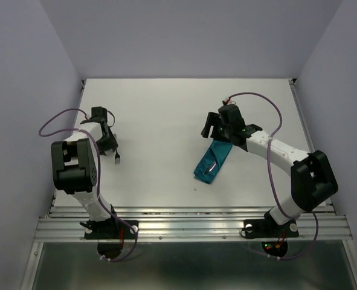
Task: Fold the napkin into a case and place the utensils inside
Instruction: Pick up the fork from the corner of the board.
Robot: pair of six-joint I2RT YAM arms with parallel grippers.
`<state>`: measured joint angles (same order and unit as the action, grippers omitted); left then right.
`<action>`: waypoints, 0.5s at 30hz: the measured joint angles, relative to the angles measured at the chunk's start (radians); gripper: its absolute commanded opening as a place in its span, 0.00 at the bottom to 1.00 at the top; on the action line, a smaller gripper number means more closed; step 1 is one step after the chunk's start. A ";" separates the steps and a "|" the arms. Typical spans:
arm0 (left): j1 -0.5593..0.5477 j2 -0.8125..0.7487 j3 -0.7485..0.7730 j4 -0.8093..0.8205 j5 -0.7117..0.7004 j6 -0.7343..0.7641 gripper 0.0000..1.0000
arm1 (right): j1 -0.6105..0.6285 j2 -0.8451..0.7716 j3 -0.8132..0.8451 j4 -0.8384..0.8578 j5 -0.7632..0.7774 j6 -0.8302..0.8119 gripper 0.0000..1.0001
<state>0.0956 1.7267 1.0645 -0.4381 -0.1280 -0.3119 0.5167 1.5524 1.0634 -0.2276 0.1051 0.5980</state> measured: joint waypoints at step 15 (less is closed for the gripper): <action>0.000 -0.090 -0.005 0.077 0.096 0.021 0.56 | 0.002 0.000 0.000 0.000 -0.006 0.001 0.78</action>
<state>0.0956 1.6371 1.0599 -0.3614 -0.0319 -0.2909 0.5186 1.5528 1.0634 -0.2279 0.0986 0.5987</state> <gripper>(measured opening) 0.565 0.775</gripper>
